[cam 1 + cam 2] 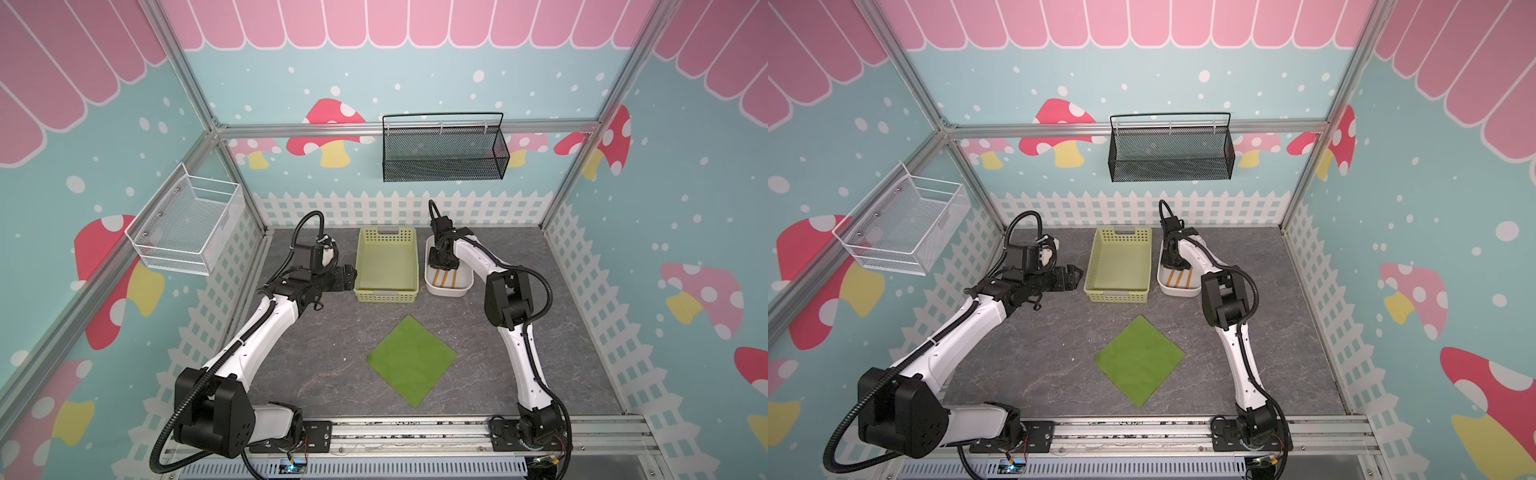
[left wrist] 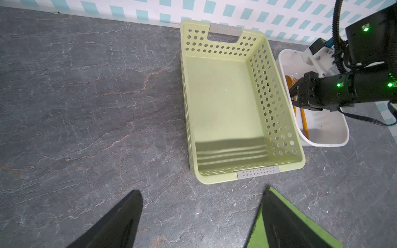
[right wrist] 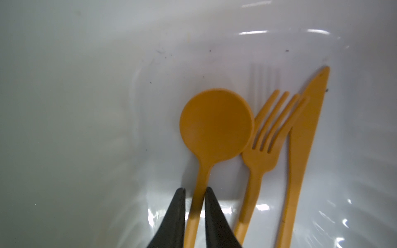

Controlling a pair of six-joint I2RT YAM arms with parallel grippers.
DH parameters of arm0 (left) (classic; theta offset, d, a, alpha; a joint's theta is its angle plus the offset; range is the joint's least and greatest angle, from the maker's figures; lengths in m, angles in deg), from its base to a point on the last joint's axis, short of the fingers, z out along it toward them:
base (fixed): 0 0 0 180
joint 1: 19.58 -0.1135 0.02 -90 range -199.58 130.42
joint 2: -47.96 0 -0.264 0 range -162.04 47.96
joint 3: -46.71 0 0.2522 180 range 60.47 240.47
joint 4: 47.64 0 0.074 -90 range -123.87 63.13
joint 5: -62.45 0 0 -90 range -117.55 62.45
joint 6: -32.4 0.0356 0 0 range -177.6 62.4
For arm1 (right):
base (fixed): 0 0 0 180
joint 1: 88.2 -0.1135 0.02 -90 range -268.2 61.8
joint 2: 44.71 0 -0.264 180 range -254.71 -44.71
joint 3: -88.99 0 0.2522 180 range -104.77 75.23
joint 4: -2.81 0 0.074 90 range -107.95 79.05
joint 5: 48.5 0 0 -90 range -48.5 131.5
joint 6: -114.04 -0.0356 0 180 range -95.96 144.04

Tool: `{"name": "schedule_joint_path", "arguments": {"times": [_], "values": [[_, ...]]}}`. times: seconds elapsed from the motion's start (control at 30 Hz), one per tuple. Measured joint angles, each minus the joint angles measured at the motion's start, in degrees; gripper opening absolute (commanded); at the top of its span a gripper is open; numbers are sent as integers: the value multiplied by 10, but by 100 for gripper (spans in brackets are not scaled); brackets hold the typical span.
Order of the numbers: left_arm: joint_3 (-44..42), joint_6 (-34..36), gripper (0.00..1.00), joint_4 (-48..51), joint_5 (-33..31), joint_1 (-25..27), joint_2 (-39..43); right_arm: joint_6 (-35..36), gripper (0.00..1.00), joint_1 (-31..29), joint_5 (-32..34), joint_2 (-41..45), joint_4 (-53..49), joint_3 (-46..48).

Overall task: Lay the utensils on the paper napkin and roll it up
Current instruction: 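Lower the right gripper into the tub and grasp the orange spoon handle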

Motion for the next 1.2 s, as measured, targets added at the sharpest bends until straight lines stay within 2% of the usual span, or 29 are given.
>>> {"name": "schedule_joint_path", "arguments": {"times": [0.37,0.53,0.83,1.2], "values": [[0,0,89,0,0,0,0,17,6,0,5,0,-3,-3],[0,0,89,0,0,0,0,25,11,-1,8,0,-4,-3],[0,0,89,0,-3,0,0,30,14,-1,4,0,-10,-3],[0,0,89,0,-7,0,0,30,10,-1,3,0,-11,-3]]}}
